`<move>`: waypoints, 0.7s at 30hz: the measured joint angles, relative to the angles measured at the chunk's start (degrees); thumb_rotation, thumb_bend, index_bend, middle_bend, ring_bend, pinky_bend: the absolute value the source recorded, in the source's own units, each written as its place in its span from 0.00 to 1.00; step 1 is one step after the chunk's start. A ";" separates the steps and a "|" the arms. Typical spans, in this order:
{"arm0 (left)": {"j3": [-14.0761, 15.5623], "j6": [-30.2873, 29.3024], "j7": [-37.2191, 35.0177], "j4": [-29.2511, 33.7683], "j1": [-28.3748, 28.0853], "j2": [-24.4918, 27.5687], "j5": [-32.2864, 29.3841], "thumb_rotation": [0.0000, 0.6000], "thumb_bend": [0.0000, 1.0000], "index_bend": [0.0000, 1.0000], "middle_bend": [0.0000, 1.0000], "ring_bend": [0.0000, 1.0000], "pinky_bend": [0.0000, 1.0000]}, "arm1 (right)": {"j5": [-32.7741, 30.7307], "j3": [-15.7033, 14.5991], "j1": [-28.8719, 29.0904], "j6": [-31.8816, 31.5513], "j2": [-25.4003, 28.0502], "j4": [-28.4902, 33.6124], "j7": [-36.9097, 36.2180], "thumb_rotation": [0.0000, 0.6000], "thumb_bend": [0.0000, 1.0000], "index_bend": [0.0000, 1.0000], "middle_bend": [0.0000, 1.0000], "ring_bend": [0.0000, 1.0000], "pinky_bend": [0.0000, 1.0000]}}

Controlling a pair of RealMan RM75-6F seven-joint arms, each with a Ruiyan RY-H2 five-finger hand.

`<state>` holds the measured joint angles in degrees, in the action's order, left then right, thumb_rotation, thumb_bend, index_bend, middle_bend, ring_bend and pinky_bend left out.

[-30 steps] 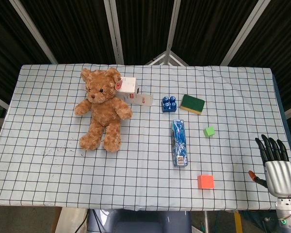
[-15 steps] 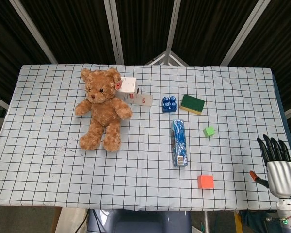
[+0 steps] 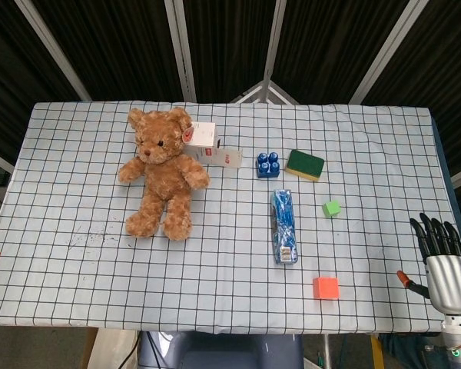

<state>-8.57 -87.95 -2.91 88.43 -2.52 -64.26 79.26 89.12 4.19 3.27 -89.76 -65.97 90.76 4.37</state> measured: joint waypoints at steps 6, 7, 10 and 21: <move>-2.74 10.51 -7.25 -2.67 -4.98 -1.49 -4.68 1.00 0.32 0.26 0.12 0.00 0.00 | 0.10 0.08 -0.13 -0.35 0.16 0.05 -0.48 1.00 0.15 0.00 0.00 0.00 0.00; -3.55 12.15 -8.30 -3.31 -6.17 -1.97 -5.69 1.00 0.32 0.26 0.12 0.00 0.00 | 0.03 0.12 -0.10 -0.29 0.15 0.02 -0.51 1.00 0.15 0.00 0.00 0.00 0.00; -6.49 16.50 -10.18 -5.46 -10.50 -4.44 -9.08 1.00 0.31 0.27 0.13 0.00 0.00 | -0.30 0.19 0.00 0.10 0.09 -0.09 -0.50 1.00 0.15 0.00 0.00 0.00 0.00; -11.48 32.46 -12.31 -5.77 -20.63 -9.40 -19.05 1.00 0.20 0.22 0.02 0.00 0.00 | -0.72 0.23 0.34 0.95 -0.03 0.01 -0.01 1.00 0.15 0.00 0.00 0.00 0.00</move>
<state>-20.05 -55.49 -15.22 82.66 -23.15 -73.66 60.21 88.40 4.42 3.62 -88.81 -66.00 90.77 4.36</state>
